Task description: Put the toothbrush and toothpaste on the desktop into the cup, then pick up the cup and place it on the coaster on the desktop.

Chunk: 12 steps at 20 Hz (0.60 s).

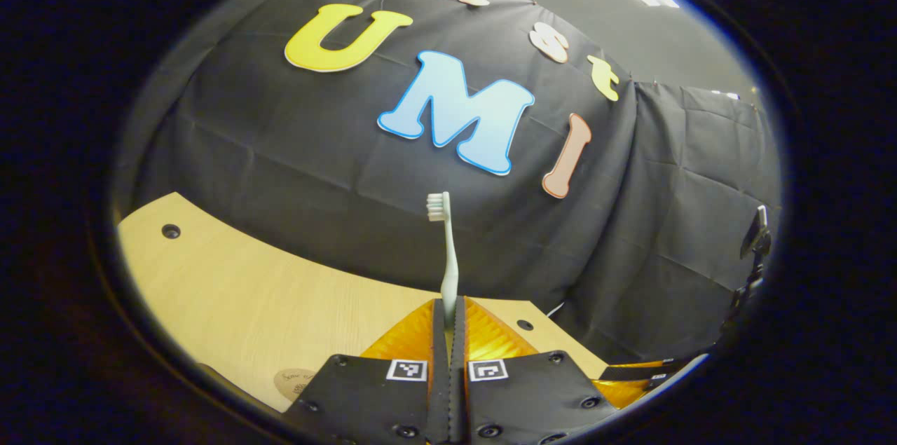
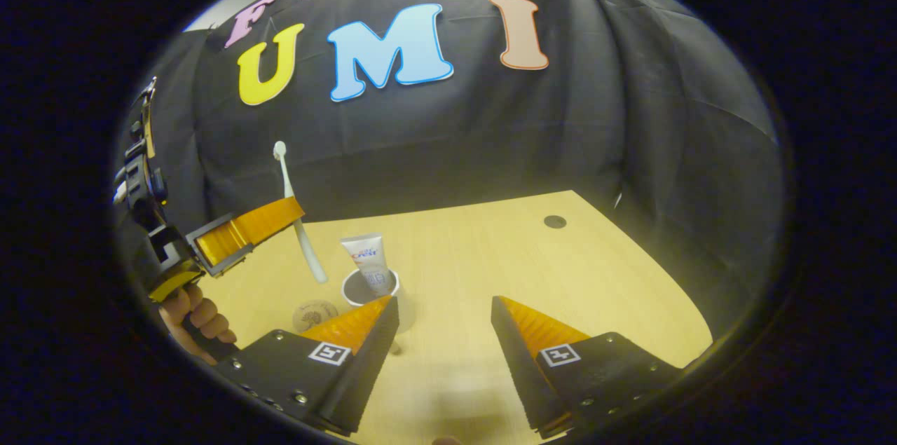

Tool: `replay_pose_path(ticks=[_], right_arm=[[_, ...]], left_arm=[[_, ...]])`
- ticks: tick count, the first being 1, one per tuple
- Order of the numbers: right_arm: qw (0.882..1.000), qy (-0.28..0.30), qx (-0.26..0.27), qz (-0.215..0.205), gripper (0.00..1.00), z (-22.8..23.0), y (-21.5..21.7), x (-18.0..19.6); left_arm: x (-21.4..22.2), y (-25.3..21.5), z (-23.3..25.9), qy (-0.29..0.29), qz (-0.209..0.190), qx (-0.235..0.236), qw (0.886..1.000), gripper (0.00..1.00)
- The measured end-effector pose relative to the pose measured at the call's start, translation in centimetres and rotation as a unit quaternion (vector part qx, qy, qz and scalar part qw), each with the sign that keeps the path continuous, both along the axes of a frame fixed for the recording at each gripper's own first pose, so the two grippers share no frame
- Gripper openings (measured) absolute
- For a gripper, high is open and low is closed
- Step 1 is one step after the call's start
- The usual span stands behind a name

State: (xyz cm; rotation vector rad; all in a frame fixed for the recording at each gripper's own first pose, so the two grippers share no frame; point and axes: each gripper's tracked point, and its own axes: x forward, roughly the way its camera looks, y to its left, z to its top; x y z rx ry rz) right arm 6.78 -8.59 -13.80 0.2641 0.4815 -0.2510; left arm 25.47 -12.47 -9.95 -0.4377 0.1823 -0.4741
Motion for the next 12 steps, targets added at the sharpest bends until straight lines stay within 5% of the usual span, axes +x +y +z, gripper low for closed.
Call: replay_pose_path(ticks=[12], right_arm=[[0.999, 0.039, -0.017, 0.025, 0.83, -1.5, 1.6, -3.1]], left_arm=[[1.0, -2.6, -6.7, 0.006, -0.005, 0.061, 0.998, 0.10]])
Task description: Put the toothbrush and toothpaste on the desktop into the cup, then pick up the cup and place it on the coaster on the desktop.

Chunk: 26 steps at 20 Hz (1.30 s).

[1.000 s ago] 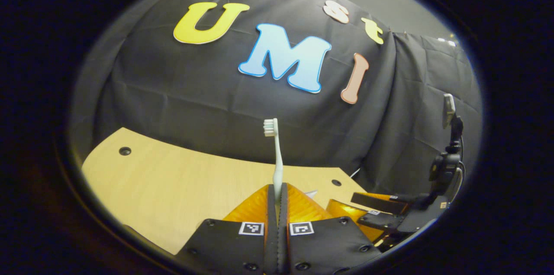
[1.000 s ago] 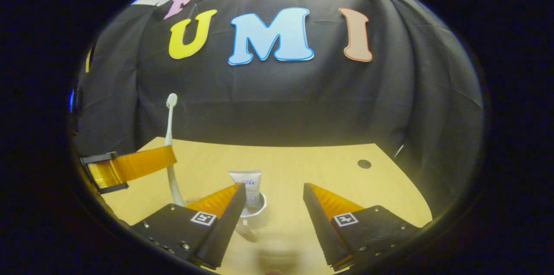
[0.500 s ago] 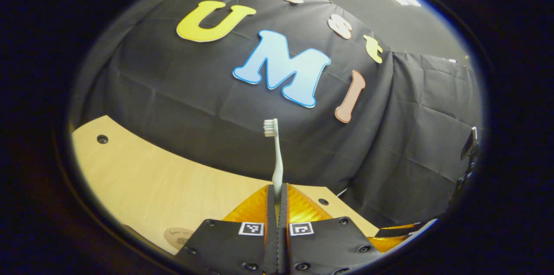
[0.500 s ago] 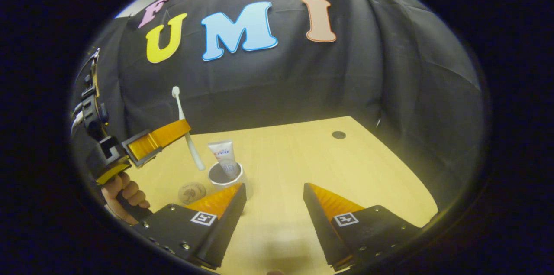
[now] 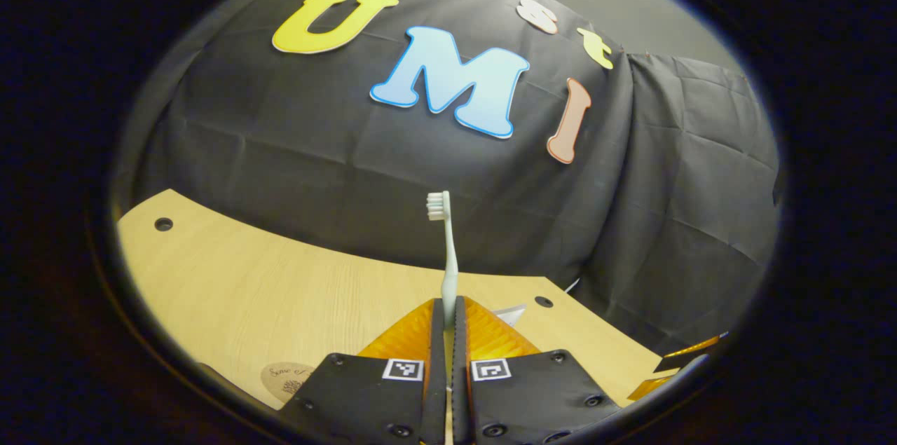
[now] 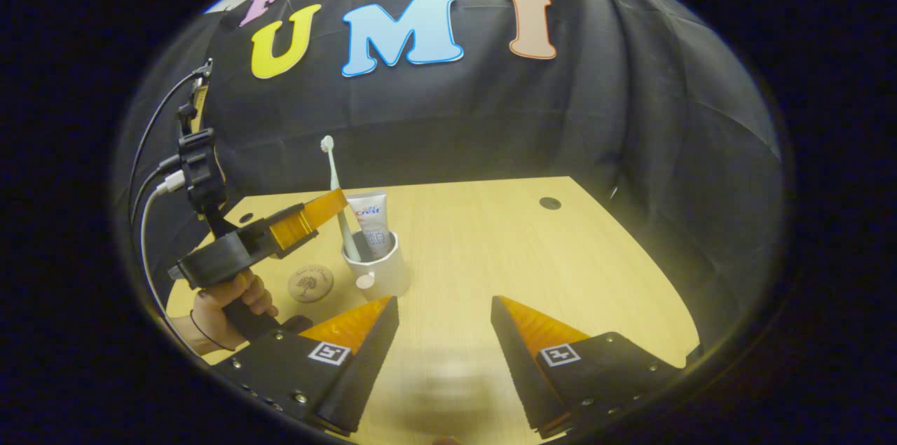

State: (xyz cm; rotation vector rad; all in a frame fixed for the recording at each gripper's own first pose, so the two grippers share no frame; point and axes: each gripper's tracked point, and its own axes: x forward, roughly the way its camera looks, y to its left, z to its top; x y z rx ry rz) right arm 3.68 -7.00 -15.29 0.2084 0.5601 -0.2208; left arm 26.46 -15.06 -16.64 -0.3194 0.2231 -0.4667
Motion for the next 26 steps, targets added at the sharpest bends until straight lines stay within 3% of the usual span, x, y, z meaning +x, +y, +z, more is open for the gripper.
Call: replay_pose_path(ticks=[2, 5, 6, 7, 8, 12, 14, 19, 22, 24, 25, 26], right_arm=[[1.000, -0.001, 0.004, 0.000, 0.83, 0.0, 0.0, 0.0], [1.000, -0.003, 0.009, -0.002, 0.83, 0.3, -0.1, 0.1], [1.000, -0.004, 0.011, -0.001, 0.83, 0.3, -0.2, 0.0], [1.000, -0.005, 0.013, -0.001, 0.83, 0.4, -0.2, 0.0], [1.000, -0.006, 0.013, 0.000, 0.83, 0.5, -0.2, 0.0], [1.000, -0.018, 0.012, 0.009, 0.83, 1.4, -0.2, 0.0], [0.999, -0.024, 0.015, 0.017, 0.83, 2.0, -0.2, 0.2], [0.999, -0.026, 0.010, 0.040, 0.83, 2.5, -0.3, 0.7], [0.998, -0.018, 0.019, 0.060, 0.83, 2.3, 0.3, 1.1], [0.997, -0.004, 0.034, 0.070, 0.87, 1.9, 0.7, 1.6], [0.996, 0.007, 0.041, 0.078, 0.83, 1.7, 1.1, 1.7], [0.995, 0.017, 0.046, 0.085, 0.87, 1.4, 1.4, 2.1]], left_arm=[[0.0, -0.2, -0.1, 0.001, -0.004, 0.006, 1.000, 0.09], [-0.3, -0.4, -0.4, 0.003, -0.008, 0.020, 1.000, 0.18], [-0.4, -0.7, -0.5, 0.002, -0.014, 0.022, 1.000, 0.28], [-0.5, -0.7, -0.5, 0.004, -0.012, 0.027, 1.000, 0.24], [-0.5, -1.0, -0.8, 0.007, -0.016, 0.031, 0.999, 0.27], [-1.7, -1.5, -1.4, 0.030, -0.029, 0.047, 0.998, 0.50], [-2.5, -0.9, -0.6, 0.030, -0.020, 0.047, 0.998, 0.64], [-4.9, 1.3, 2.3, 0.020, 0.016, 0.058, 0.998, 0.65], [-6.6, 2.8, 3.5, 0.020, 0.047, 0.071, 0.996, 0.94], [-7.8, 3.8, 4.0, 0.028, 0.064, 0.079, 0.994, 0.94], [-8.4, 4.2, 4.0, 0.033, 0.072, 0.081, 0.994, 0.89], [-9.1, 4.6, 4.1, 0.040, 0.078, 0.083, 0.993, 0.94]])
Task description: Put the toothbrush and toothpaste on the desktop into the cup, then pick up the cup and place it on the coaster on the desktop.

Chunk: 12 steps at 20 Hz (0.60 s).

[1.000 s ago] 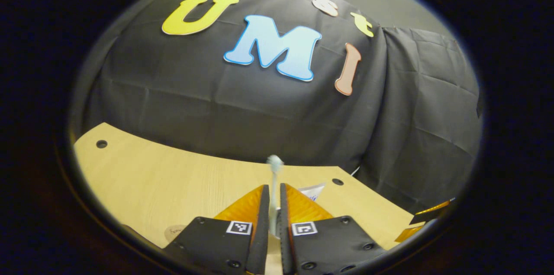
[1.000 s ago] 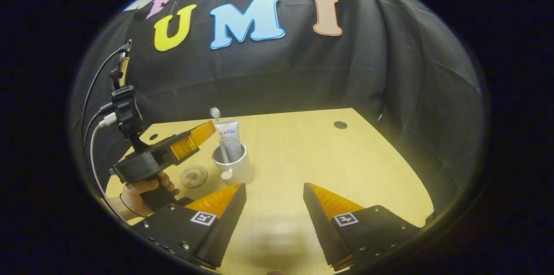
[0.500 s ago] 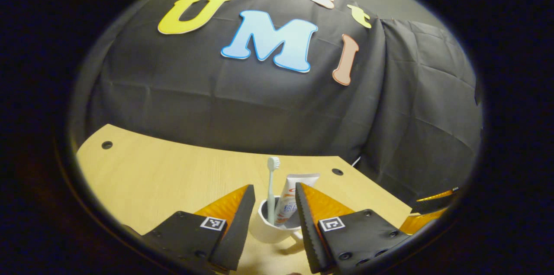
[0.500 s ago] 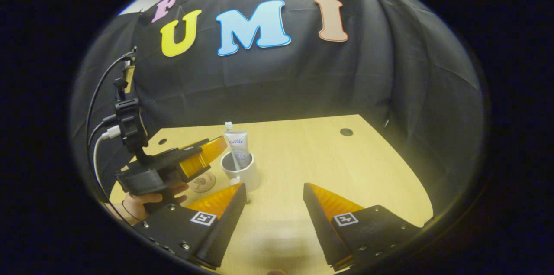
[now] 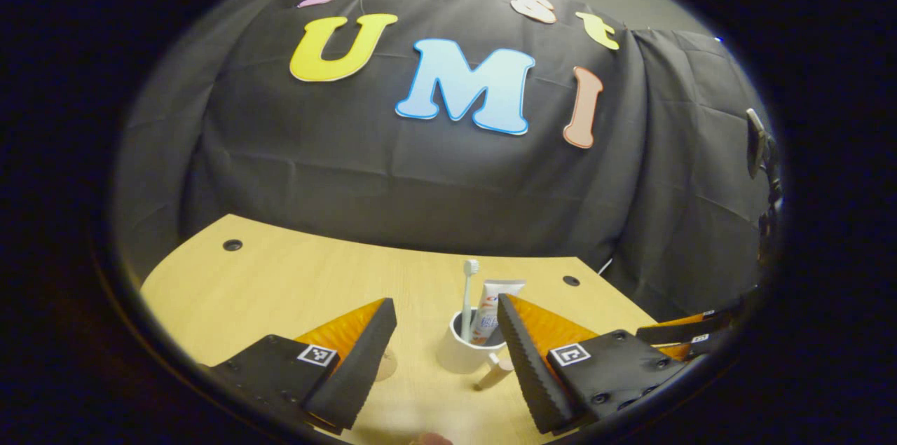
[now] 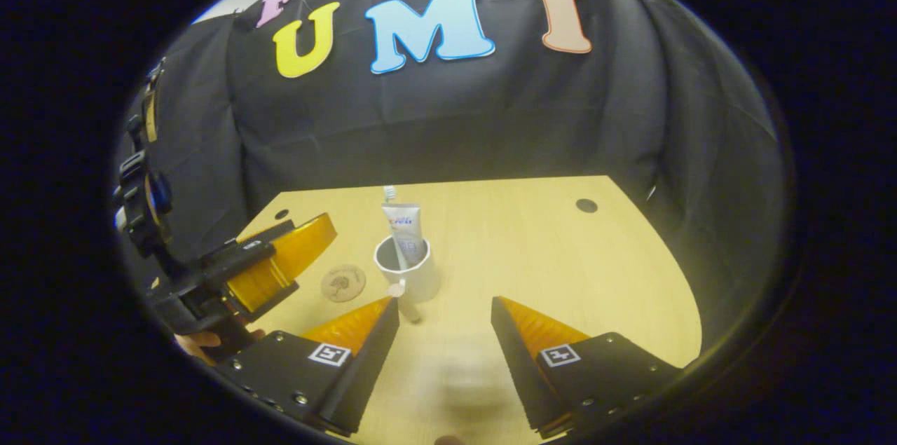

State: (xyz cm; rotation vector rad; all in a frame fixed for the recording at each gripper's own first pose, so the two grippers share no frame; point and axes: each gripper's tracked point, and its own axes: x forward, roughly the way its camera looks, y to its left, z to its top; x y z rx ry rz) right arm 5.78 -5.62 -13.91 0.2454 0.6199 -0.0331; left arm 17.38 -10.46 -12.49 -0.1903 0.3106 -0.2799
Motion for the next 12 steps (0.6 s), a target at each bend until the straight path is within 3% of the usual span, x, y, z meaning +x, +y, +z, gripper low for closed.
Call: replay_pose_path(ticks=[4, 7, 12], right_arm=[[0.999, 0.044, 0.015, 0.024, 0.83, -1.4, 1.4, 1.1], [0.996, 0.073, 0.023, 0.040, 0.83, -2.6, 2.9, 1.9], [0.990, 0.127, 0.023, 0.052, 0.83, -4.8, 4.5, 3.1]], left_arm=[[-2.4, 1.7, 0.7, 0.014, 0.030, 0.008, 0.999, 0.95], [-3.7, 2.6, 0.4, 0.035, 0.035, 0.018, 0.999, 0.99], [-5.1, 5.3, 0.7, 0.052, 0.042, 0.045, 0.997, 0.96]])
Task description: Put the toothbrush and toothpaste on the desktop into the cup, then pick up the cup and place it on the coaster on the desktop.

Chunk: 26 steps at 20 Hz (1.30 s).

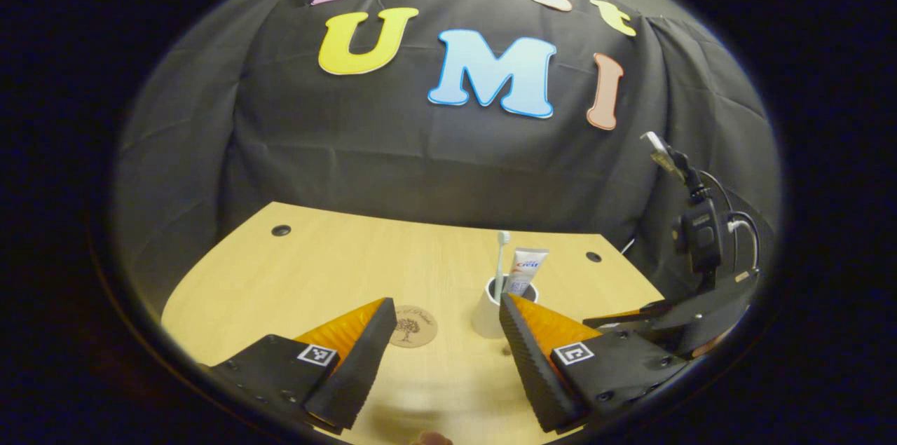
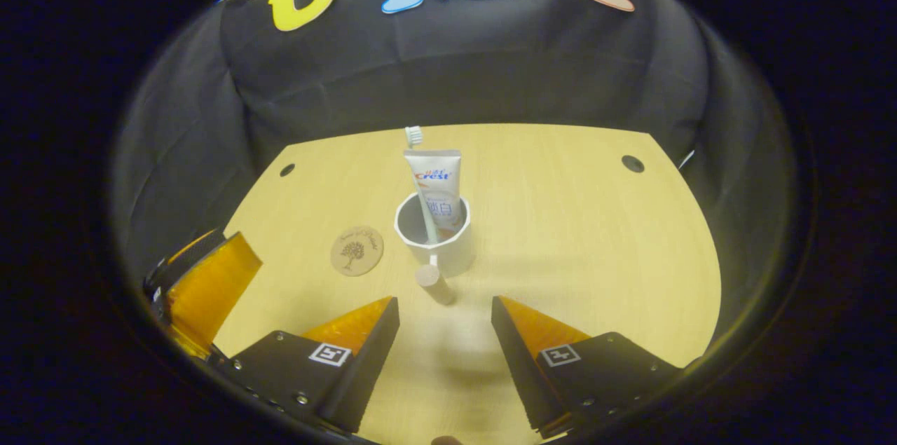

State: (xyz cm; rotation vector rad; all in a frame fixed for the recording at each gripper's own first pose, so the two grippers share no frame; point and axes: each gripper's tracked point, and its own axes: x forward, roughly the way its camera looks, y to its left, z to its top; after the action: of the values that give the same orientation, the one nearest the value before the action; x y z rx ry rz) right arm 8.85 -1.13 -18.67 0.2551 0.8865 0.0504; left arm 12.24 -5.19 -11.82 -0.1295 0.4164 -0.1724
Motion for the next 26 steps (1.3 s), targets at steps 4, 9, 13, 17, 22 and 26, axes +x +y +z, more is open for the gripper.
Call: replay_pose_path(ticks=[4, 9, 13, 17, 22, 26], right_arm=[[0.999, 0.038, -0.020, -0.004, 0.83, -0.9, 0.3, 1.2], [0.994, 0.089, -0.055, -0.005, 0.83, -2.5, 0.8, 3.0], [0.987, 0.131, -0.095, 0.006, 0.83, -3.4, 1.0, 4.1], [0.979, 0.170, -0.113, 0.017, 0.83, -4.8, 1.2, 5.1], [0.973, 0.202, -0.106, 0.014, 0.81, -6.7, 1.3, 5.8], [0.972, 0.217, -0.089, 0.023, 0.73, -7.7, 1.9, 6.0]], left_arm=[[-0.6, 1.0, -0.1, 0.012, -0.015, -0.001, 1.000, 0.94], [-0.1, 2.3, -0.5, 0.012, -0.054, 0.002, 0.998, 0.93], [0.9, 3.0, -1.5, 0.026, -0.093, -0.007, 0.995, 0.94], [1.6, 4.0, -2.8, 0.042, -0.117, -0.011, 0.992, 0.96], [2.4, 5.4, -3.7, 0.058, -0.114, -0.017, 0.992, 0.96], [2.6, 5.8, -4.3, 0.066, -0.108, -0.021, 0.992, 0.96]])
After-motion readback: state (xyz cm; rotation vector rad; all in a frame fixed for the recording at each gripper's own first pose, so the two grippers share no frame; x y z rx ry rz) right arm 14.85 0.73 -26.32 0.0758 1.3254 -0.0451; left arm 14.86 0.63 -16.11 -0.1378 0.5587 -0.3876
